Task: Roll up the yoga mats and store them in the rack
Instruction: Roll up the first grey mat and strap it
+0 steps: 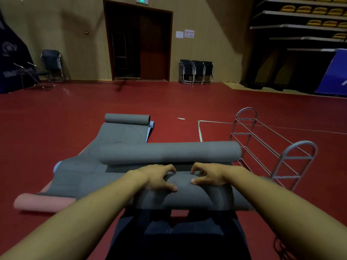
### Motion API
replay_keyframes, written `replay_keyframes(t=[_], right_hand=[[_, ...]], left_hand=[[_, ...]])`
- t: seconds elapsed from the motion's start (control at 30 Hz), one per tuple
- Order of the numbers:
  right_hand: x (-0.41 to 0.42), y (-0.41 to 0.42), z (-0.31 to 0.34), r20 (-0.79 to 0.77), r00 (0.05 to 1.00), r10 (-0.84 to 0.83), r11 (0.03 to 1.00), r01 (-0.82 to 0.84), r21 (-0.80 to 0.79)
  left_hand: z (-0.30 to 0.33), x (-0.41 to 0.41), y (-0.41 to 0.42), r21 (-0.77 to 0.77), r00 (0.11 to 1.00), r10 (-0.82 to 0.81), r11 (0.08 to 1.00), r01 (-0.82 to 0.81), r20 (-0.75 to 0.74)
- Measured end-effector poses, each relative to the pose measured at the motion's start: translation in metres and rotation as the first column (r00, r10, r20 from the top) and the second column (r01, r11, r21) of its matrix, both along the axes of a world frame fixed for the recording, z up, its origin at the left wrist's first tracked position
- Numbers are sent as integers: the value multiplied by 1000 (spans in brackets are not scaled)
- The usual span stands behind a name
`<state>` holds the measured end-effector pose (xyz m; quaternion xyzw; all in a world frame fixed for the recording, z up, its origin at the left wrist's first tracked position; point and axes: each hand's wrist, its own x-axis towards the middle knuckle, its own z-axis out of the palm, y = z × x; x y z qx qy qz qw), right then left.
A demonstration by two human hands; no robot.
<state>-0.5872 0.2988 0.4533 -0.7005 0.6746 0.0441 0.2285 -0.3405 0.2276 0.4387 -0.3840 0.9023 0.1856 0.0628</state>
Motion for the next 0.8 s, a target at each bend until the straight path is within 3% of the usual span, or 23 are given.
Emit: replay_keyframes(t=[0.13, 0.27, 0.5, 0.8], right_hand=[[1, 1, -5, 72, 997, -8, 998, 13, -59], [1, -2, -4, 28, 1000, -9, 999, 11, -49], [18, -10, -9, -339, 938, 71, 997, -79, -11], [20, -14, -15, -216, 975, 53, 990, -80, -116]], left_hand=[[-7, 4, -3, 31, 998, -27, 999, 25, 61], [-9, -1, -4, -183, 991, -41, 981, 64, 127], [-7, -4, -2, -191, 998, 55, 980, -62, -40], [-11, -1, -2, -144, 993, 113, 983, -117, -32]])
